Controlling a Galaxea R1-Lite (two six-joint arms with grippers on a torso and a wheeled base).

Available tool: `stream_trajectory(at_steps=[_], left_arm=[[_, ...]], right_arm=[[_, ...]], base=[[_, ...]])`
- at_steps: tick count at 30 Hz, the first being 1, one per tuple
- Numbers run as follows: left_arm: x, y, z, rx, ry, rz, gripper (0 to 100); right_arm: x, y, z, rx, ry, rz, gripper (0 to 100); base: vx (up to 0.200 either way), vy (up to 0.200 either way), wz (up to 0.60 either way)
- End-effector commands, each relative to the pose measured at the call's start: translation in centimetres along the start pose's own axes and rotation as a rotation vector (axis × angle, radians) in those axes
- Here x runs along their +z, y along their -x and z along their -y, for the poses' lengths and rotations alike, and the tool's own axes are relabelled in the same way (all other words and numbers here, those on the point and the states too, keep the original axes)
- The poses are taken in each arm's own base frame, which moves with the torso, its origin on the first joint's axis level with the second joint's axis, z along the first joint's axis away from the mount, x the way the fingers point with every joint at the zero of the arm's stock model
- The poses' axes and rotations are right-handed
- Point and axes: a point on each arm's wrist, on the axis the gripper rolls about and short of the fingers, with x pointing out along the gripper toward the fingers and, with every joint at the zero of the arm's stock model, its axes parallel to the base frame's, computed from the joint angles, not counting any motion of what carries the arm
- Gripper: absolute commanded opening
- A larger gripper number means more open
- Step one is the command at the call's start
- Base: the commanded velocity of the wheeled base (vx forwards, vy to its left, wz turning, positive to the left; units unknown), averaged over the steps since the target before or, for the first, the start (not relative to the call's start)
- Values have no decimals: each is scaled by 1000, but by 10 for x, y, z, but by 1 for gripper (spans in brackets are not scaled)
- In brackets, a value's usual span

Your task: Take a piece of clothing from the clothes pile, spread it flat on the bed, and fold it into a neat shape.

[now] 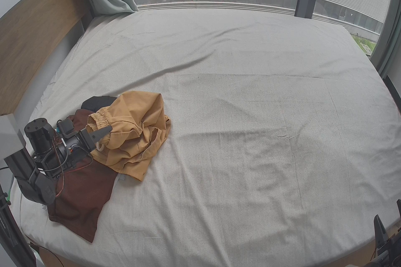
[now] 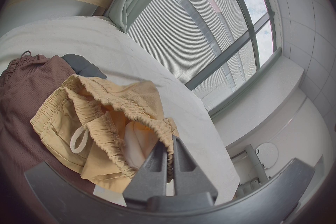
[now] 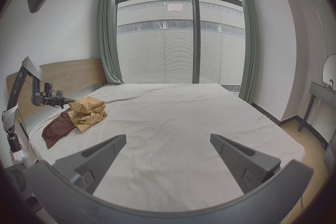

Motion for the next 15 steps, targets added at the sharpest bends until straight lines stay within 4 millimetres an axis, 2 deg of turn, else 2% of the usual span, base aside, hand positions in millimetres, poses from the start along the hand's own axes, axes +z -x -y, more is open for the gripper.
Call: stream_trajectory(at_steps=[1,10,15], left_arm=[[13,14,23,-22,15,55,0],[9,17,42,15,23,110,0],[11,17,46,-5,9,119,0]], right_arm=[[-5,-1,0,0,0,-7,100],[-4,-1,0,-1,2,-6,100],[-4,-1,0,-1,2,-6,100]], base=[[0,0,0],[0,0,0],[0,0,0]])
